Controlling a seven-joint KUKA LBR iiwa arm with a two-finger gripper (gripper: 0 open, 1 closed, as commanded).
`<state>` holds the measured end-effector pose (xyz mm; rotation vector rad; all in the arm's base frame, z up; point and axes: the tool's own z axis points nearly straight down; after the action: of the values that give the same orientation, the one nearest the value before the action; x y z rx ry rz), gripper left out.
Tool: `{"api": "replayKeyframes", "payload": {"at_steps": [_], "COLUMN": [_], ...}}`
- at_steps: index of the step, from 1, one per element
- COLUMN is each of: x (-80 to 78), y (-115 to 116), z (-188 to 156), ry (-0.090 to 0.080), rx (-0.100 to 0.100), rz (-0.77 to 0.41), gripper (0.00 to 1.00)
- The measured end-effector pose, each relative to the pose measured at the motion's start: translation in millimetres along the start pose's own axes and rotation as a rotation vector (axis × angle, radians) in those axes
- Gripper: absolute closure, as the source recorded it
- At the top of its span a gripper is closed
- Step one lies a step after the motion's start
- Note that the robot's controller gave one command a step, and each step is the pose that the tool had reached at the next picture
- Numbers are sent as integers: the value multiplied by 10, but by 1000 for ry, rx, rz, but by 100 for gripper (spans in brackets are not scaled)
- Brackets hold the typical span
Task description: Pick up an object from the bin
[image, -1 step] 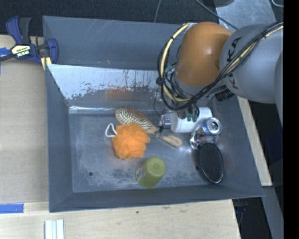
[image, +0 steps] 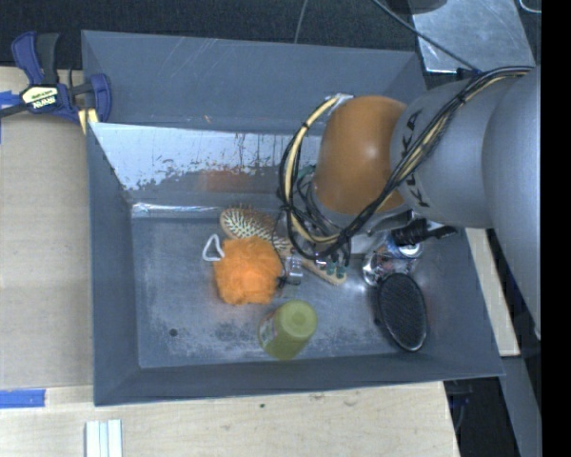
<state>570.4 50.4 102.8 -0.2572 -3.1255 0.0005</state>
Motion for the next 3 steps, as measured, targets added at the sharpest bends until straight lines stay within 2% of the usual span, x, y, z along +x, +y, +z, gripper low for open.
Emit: {"api": "replayKeyframes", "payload": {"at_steps": [1, 2, 3], "x": [-19, -290, -320], "y": [-3, 662, 1106], "z": [-21, -1430, -1018], "ry": [-5, -15, -14], "rx": [-1, -1, -3], "rz": [1, -463, -417], "gripper": [100, 100, 100]}}
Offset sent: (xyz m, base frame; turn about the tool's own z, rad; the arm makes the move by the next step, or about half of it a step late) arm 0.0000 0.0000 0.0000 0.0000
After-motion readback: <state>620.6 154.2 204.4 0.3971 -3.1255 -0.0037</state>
